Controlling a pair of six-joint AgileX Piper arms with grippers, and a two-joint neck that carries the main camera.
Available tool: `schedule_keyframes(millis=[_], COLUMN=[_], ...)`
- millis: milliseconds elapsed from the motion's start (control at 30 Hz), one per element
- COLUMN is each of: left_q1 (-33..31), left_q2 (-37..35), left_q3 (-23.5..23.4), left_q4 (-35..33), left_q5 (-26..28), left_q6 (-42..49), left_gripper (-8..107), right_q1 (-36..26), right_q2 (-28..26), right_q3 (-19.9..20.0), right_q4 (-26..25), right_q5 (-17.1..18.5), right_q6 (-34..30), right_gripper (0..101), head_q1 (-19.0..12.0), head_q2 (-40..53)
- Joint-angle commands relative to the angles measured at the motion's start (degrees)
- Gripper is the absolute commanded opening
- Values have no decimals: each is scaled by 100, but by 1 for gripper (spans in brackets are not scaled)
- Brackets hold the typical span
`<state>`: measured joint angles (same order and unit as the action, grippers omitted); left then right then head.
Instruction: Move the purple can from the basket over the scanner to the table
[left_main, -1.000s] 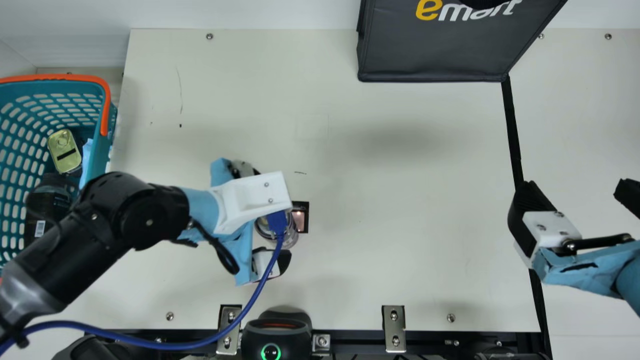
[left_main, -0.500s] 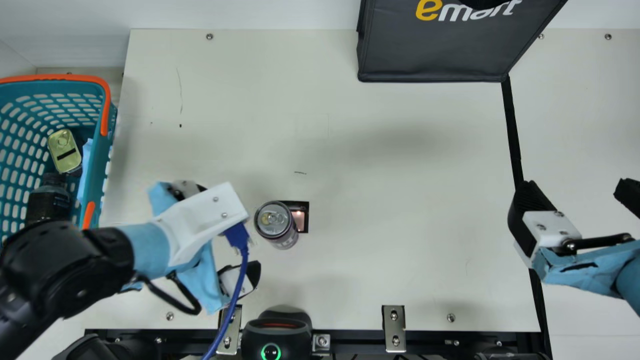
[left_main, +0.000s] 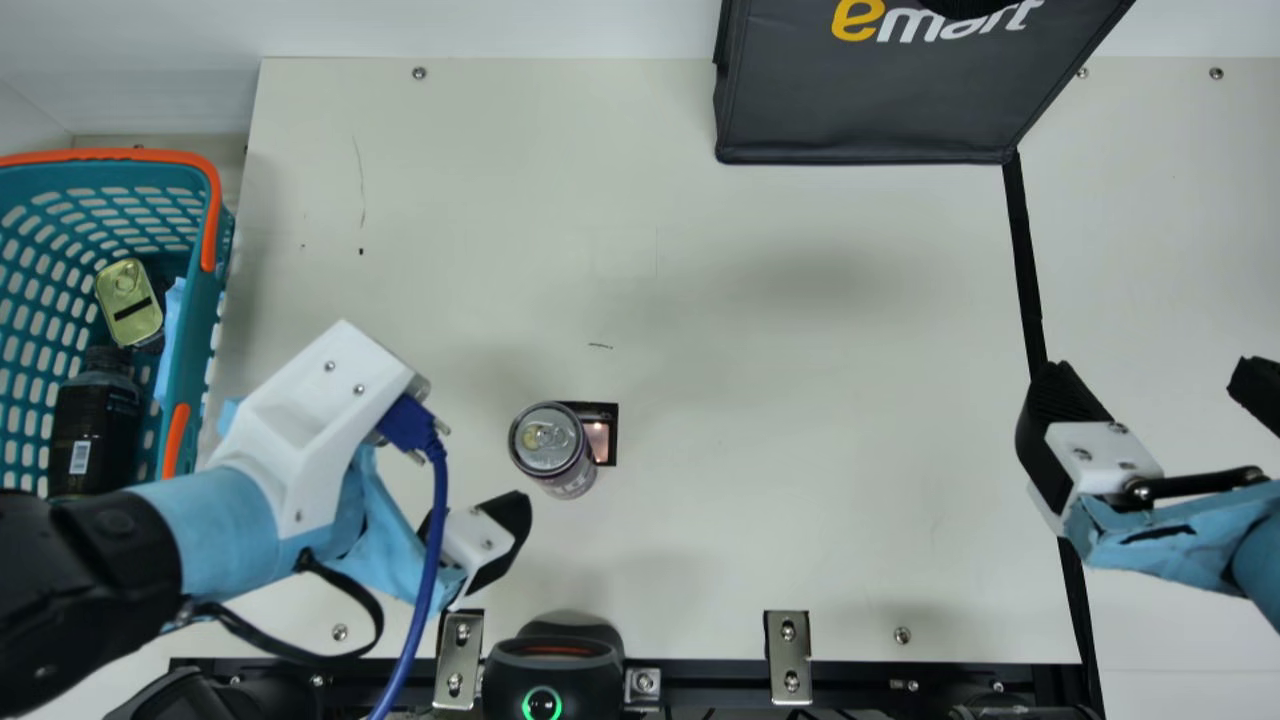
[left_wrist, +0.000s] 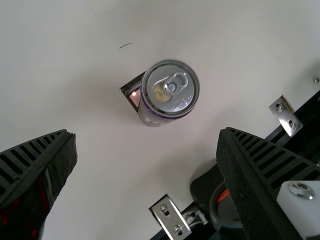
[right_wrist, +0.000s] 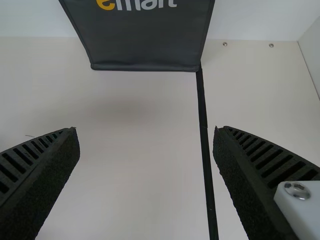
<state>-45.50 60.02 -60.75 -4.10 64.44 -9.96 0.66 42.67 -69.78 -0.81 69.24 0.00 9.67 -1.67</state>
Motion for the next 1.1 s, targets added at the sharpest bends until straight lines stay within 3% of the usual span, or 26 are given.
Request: schedule_keyframes(millis=[0, 267, 567, 800, 1067], left_q1=[-236, -1147, -2376, -2964, -3069], left_q2=[62, 444, 1025, 1593, 2077], left_q3=[-47, -203, -444, -390, -191], left_q4=[282, 1653, 3165, 3858, 4002], left_q5=[-65, -234, 237, 546, 546], left_q6=[-924, -3287, -5821, -7231, -8097], left_gripper=[90, 90, 90, 90, 90], right_q1=[0, 0, 0, 0, 0], right_q2=[0, 0, 0, 0, 0], right_q3=[0, 0, 0, 0, 0], right_q4=[0, 0, 0, 0, 0], right_q5=[0, 0, 0, 0, 5], right_q6=[0, 0, 0, 0, 0], right_gripper=[95, 95, 95, 95, 95], head_q1=[-175, -175, -175, -175, -175], head_q2=[9, 9, 9, 9, 9])
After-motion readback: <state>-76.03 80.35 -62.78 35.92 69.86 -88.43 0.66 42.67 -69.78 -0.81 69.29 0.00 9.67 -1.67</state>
